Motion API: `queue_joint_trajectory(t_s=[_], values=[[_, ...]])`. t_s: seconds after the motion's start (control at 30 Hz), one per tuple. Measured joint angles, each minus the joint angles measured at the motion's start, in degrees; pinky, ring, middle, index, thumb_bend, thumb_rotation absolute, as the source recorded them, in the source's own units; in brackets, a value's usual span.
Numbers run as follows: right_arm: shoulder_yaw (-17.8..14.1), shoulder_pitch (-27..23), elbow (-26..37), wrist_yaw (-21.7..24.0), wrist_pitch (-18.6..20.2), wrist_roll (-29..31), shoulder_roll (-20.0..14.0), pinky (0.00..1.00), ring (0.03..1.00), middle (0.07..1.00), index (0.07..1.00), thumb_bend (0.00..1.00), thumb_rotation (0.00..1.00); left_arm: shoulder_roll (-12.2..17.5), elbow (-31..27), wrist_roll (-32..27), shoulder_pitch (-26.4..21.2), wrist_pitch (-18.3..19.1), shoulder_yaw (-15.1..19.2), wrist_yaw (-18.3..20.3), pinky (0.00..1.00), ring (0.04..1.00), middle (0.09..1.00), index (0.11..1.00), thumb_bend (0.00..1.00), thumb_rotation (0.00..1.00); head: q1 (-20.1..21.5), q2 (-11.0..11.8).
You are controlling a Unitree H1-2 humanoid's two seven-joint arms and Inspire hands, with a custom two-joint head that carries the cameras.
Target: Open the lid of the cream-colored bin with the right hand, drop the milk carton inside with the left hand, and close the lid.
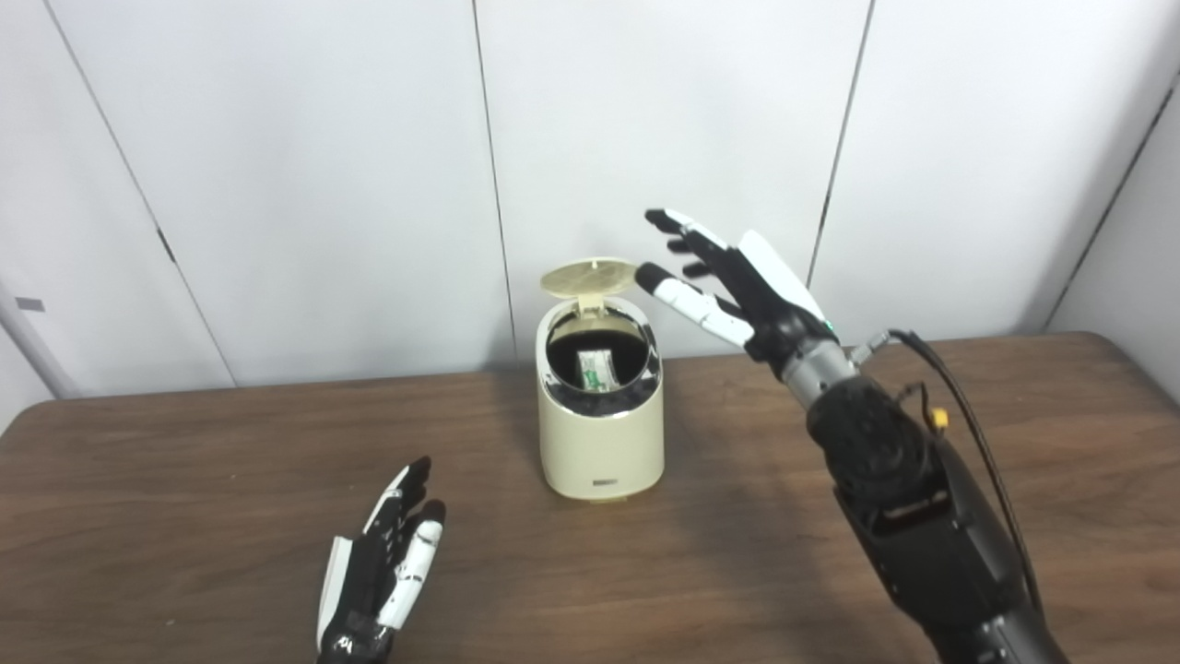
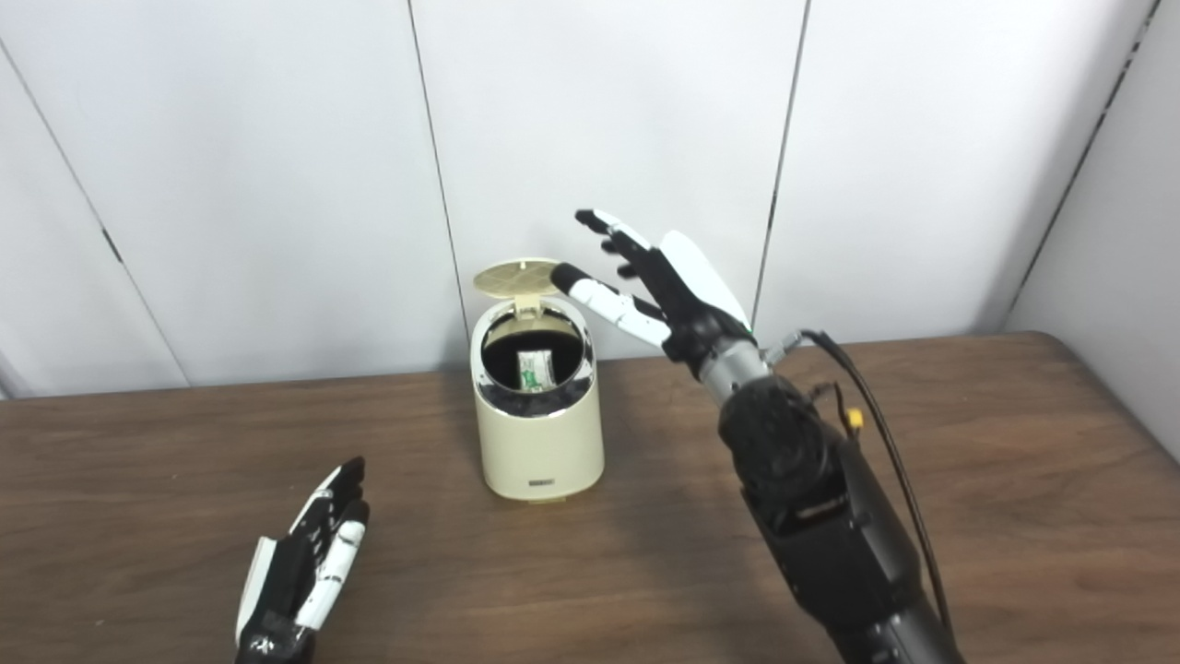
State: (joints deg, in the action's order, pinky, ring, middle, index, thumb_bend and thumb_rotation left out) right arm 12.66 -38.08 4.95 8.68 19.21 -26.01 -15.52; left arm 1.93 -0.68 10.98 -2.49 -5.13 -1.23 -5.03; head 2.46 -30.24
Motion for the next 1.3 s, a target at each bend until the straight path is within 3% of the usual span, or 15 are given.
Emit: queue_joint_trajectory(t_s=[0.2, 0.63, 0.97, 1.3], values=[[3.6, -3.1, -3.3, 1.2, -1.4, -4.2, 0.0, 0.84, 0.905, 0.899, 0.895, 0.64, 0.99, -0.3, 0.0, 0.2, 0.0, -0.1, 0.3, -0.7, 0.83, 0.877, 0.901, 0.934, 0.49, 0.77, -0.2, -0.4], [8.4, -5.4, -3.6, 5.5, -4.3, -10.9, -0.7, 0.87, 0.882, 0.856, 0.845, 0.63, 0.98, -1.1, 0.6, 1.0, 0.1, -2.5, 0.1, -2.0, 0.83, 0.84, 0.867, 0.926, 0.5, 0.75, -1.1, -0.8], [8.1, -4.6, -0.8, 9.0, -5.4, -14.4, -3.9, 0.82, 0.882, 0.844, 0.815, 0.57, 0.91, -1.5, 0.9, 2.2, -0.1, -2.4, 0.4, -2.6, 0.82, 0.829, 0.854, 0.921, 0.53, 0.73, -1.2, -0.8], [5.3, -2.4, 4.0, 12.0, -5.0, -14.6, -4.7, 0.78, 0.889, 0.832, 0.825, 0.54, 0.85, -1.7, 2.0, 3.1, -0.8, -2.4, 0.3, -3.7, 0.87, 0.864, 0.855, 0.918, 0.53, 0.69, -1.2, -1.1]])
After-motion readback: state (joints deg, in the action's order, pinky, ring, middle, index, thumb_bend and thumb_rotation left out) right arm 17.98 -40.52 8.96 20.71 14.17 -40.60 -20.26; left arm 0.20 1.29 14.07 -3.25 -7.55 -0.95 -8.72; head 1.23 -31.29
